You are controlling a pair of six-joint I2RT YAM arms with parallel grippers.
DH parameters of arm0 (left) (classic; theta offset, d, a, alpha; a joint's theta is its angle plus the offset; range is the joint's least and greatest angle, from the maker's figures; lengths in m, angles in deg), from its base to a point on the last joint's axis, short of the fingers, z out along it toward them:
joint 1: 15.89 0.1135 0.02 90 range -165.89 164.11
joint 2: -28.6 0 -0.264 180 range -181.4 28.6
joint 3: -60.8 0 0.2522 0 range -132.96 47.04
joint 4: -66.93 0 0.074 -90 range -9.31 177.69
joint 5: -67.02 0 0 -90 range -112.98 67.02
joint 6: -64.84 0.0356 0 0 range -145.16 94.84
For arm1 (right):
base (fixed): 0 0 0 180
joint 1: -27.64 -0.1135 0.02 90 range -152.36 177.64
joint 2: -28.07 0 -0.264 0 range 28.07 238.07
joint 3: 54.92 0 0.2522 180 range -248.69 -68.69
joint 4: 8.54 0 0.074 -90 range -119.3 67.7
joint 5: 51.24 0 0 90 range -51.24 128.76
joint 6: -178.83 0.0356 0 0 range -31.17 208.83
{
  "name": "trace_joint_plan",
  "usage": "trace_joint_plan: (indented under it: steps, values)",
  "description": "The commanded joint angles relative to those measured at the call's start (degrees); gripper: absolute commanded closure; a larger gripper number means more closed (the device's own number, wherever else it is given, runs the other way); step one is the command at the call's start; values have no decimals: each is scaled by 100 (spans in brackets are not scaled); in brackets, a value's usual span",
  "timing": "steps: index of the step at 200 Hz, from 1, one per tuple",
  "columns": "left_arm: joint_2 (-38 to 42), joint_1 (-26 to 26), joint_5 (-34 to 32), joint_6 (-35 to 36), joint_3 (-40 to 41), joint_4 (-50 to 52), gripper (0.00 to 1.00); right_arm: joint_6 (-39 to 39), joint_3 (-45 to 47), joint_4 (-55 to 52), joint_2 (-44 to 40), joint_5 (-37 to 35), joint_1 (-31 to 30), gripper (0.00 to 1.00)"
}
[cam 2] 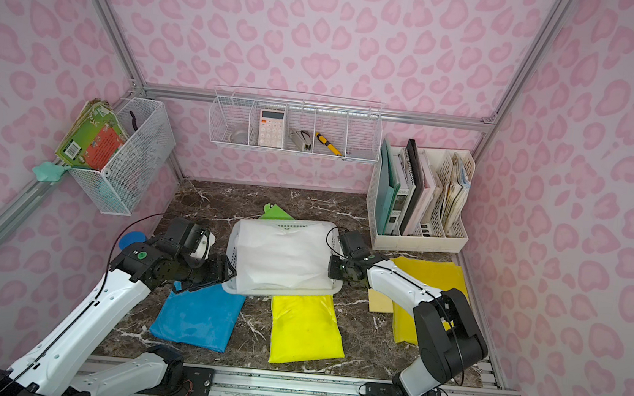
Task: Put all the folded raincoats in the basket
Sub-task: Move the basket to the center of the board.
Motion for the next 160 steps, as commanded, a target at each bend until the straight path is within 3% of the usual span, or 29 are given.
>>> trace_joint_plan:
  steps: [1,25,61,69,87,99,135,160]
  values:
    - [-49,0,-150,104,-67,141,31,24,-172,269,190,-984,10,95]
    - [-114,1,-116,130,-106,168,31,-110,-663,168,578,-1196,84,95]
    - [-186,1,52,157,-135,219,30,-379,-1355,85,1064,-900,207,93]
    - [-208,1,125,165,-127,242,30,-419,-1444,78,1067,-825,208,87]
    - [-209,1,230,144,-107,274,30,-536,-1602,-10,928,-622,208,56]
    - [-192,1,294,101,-56,248,30,-531,-1749,-238,743,-537,213,43]
    - [-115,0,169,-437,297,78,33,-340,-1673,-866,-307,-404,204,35]
    - [-162,1,159,-755,833,-244,36,232,-762,-805,-1509,113,6,36]
